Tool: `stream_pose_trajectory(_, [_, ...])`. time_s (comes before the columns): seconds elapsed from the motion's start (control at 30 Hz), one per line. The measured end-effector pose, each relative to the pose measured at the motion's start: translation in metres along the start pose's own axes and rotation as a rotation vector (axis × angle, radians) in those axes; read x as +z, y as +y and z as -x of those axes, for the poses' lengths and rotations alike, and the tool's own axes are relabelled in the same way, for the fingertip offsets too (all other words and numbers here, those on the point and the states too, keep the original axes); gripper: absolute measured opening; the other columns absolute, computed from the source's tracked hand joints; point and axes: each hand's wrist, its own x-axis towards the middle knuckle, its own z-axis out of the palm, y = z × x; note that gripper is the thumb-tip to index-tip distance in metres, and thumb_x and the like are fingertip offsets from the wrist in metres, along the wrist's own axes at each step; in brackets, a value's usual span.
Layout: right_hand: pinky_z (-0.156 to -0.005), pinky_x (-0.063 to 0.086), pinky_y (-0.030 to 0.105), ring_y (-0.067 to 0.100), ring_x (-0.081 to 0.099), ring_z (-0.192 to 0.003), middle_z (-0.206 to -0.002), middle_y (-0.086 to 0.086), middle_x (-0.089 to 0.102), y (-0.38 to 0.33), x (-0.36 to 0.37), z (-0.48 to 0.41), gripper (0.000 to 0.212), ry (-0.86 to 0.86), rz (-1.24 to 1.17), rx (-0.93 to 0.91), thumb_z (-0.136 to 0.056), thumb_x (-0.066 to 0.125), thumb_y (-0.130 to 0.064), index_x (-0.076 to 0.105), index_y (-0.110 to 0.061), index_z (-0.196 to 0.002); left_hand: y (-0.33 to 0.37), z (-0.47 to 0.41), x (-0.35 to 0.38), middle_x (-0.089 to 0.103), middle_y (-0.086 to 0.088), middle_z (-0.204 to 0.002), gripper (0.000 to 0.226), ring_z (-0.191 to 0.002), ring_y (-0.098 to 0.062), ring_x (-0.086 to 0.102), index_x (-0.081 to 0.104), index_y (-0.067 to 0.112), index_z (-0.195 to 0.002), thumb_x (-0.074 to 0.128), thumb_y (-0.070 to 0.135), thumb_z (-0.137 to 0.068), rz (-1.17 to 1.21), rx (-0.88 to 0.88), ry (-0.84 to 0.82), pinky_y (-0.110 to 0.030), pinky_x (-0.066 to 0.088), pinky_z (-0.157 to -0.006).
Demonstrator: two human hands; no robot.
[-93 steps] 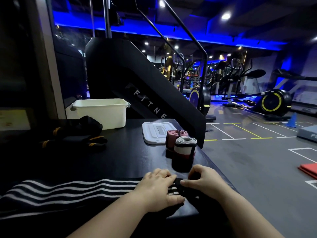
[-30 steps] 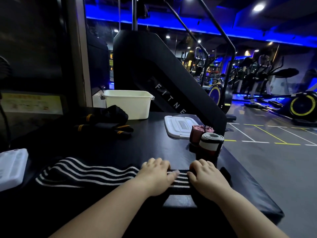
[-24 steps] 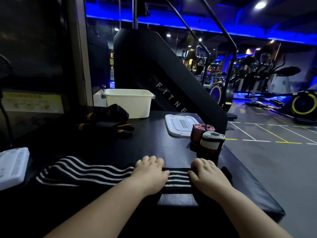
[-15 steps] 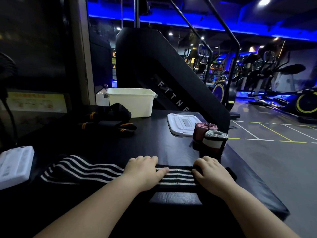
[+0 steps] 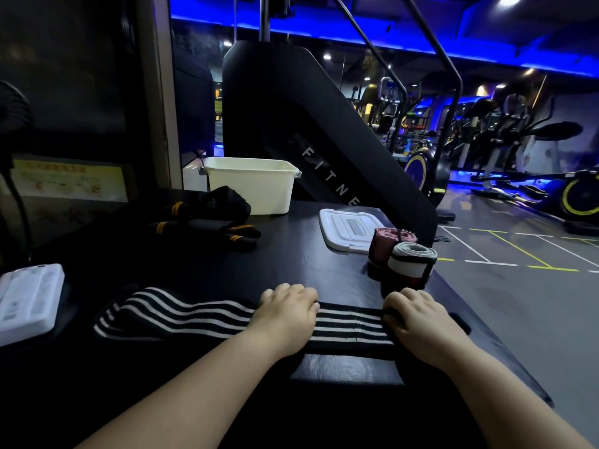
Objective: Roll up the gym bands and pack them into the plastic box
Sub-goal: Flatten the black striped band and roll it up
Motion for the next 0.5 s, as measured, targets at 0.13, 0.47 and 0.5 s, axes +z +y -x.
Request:
stream_pose_trajectory(0.13, [-0.095, 0.036, 0.034, 0.014, 0.038, -0.126, -0.127, -0.016, 0.049, -0.003, -0.002, -0.002, 0.033, -0.017, 0.042, -0.088, -0.098, 0.043, -0.041, 0.048, -0.043, -0.130, -0.001, 0.001, 0.000, 0.053, 0.004, -0.119, 0.028, -0.117, -0.020, 0.041, 0.053, 0.027, -0.117, 0.030, 0.036, -0.103, 0.006, 0.008, -0.016, -0.038, 0.027, -0.100])
stream_pose_trajectory(0.47, [-0.111, 0.019, 0.022, 0.004, 0.029, -0.139, -0.150, -0.015, 0.038, -0.028, 0.001, 0.008, 0.118, -0.143, -0.025, -0.276, -0.056, -0.005, -0.098, 0.029, -0.035, -0.150, -0.001, 0.004, -0.005, 0.053, 0.004, -0.120, 0.026, -0.119, -0.021, 0.041, 0.052, 0.032, -0.119, 0.033, 0.039, -0.102, 0.005, -0.009, -0.062, -0.039, 0.027, -0.102])
stream_pose_trajectory(0.5, [-0.111, 0.019, 0.023, 0.004, 0.028, -0.140, -0.151, -0.016, 0.037, -0.027, 0.001, 0.008, 0.117, -0.144, -0.004, -0.276, -0.056, -0.008, -0.097, 0.028, -0.036, -0.150, -0.003, 0.005, -0.006, 0.052, 0.004, -0.120, 0.026, -0.120, -0.021, 0.041, 0.051, 0.032, -0.119, 0.032, 0.040, -0.102, 0.010, -0.009, -0.073, -0.039, 0.027, -0.103])
